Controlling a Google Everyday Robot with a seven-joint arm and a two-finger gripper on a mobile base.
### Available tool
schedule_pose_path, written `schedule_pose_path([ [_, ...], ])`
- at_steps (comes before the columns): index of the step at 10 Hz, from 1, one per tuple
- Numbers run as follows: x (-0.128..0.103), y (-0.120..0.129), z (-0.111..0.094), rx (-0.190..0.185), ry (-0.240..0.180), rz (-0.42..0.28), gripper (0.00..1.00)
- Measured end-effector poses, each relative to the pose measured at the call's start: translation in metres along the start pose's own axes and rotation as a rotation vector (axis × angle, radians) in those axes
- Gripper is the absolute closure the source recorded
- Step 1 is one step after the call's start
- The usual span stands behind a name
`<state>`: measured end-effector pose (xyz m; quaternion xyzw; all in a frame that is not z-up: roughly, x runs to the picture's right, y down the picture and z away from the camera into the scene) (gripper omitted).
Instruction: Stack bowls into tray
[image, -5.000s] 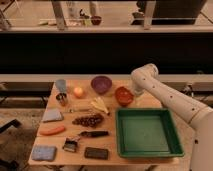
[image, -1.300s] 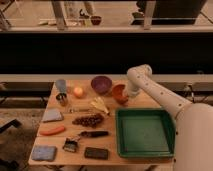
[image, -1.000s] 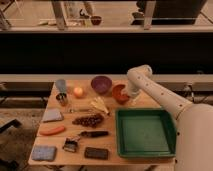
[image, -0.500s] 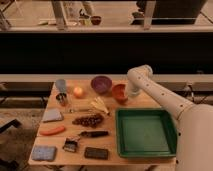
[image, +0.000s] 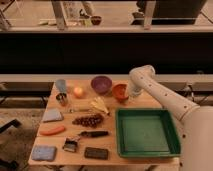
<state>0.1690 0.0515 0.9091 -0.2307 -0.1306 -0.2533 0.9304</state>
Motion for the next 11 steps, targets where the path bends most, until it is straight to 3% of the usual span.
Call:
schedule_pose_path([
  [4,-0.004,0.008,-0.061,0.080,0.039,0.027,1.00],
  [7,-0.019,-0.004,-0.111,0.190,0.047,0.034,1.00],
  [8,-0.023,-0.009,-0.118,0.215,0.044,0.035,1.00],
  [10,-0.043,-0.050,-0.118,0.311,-0.013,0.032,1.00],
  [11,-0.040,-0.061,-0.117,0.344,-0.030,0.039,1.00],
])
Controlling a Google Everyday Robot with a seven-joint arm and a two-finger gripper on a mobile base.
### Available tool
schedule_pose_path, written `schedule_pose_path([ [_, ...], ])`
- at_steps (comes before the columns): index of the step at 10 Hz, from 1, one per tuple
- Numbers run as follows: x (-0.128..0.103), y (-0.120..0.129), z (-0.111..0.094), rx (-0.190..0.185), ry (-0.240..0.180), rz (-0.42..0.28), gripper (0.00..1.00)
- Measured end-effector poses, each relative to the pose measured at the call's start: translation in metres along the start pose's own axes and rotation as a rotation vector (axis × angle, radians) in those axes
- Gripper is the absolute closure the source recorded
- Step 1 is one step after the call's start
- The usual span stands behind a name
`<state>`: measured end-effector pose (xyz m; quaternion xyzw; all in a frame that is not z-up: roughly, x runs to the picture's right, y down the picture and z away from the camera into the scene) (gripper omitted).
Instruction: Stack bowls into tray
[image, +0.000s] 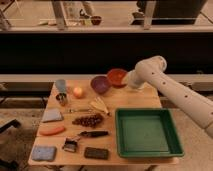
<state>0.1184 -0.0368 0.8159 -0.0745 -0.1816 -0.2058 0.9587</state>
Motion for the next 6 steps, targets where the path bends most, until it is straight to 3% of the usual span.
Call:
schedule_pose_path([
  [3,0.009,-0.024,0.006,0.080,-0.047,0.016,1.00],
  [6,-0.003,-0.048,0.009,0.103,-0.040,-0.021,1.00],
])
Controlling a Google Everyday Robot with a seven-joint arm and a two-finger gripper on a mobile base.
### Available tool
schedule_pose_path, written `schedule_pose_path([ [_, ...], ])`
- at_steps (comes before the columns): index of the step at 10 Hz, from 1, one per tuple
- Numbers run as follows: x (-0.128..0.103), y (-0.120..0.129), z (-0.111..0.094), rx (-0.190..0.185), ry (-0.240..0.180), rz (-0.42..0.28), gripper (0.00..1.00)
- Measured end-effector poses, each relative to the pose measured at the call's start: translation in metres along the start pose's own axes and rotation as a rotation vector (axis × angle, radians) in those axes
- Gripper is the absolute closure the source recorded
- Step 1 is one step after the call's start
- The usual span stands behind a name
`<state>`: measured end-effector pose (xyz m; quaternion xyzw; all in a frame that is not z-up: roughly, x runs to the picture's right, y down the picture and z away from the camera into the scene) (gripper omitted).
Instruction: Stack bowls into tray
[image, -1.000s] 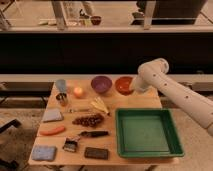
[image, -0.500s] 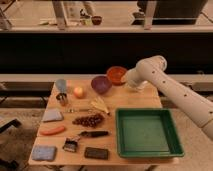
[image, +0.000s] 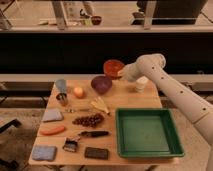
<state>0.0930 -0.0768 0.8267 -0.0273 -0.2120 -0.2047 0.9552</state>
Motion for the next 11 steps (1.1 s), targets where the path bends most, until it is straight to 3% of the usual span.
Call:
schedule_pose_path([
  [2,-0.020,-0.014,0.008,-0.023,0.036,-0.056,1.00],
  [5,-0.037,-0.022,0.019,-0.051,0.053,-0.113,1.00],
  [7,-0.052,-0.027,0.034,-0.068,0.027,-0.141,1.00],
  [11,-0.054,-0.028,0.049,-0.085,0.002,-0.149,1.00],
])
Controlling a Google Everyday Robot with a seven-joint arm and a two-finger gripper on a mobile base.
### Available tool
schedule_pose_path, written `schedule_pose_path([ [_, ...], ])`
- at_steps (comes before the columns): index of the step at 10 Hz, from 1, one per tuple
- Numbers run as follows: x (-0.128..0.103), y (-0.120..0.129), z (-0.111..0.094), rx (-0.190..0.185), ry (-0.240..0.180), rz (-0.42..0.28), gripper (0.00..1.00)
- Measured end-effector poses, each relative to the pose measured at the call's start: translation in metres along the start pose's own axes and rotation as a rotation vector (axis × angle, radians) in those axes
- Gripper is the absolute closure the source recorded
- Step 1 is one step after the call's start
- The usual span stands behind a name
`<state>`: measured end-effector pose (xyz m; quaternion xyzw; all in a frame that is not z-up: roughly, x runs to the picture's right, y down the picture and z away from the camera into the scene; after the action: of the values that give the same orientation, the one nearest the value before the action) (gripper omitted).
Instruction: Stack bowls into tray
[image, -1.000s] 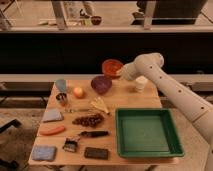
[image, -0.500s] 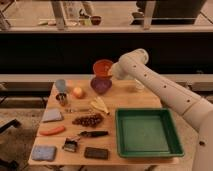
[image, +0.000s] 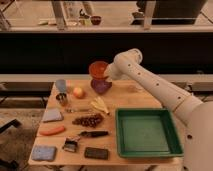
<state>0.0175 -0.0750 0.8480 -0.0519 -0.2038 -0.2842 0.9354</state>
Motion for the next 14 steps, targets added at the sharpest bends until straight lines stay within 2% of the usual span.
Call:
schedule_pose_path([
  [3,-0.003,-0.003,0.008,-0.009,-0.017,-0.009,1.00],
  [10,-0.003,-0.003,0.008,-0.009,-0.017,-0.009,1.00],
  [11,-0.002,-0.002,0.012,-0.012,-0.015,-0.009,1.00],
  [14,-0.016,-0.008,0.046,-0.029,-0.021,-0.010,1.00],
])
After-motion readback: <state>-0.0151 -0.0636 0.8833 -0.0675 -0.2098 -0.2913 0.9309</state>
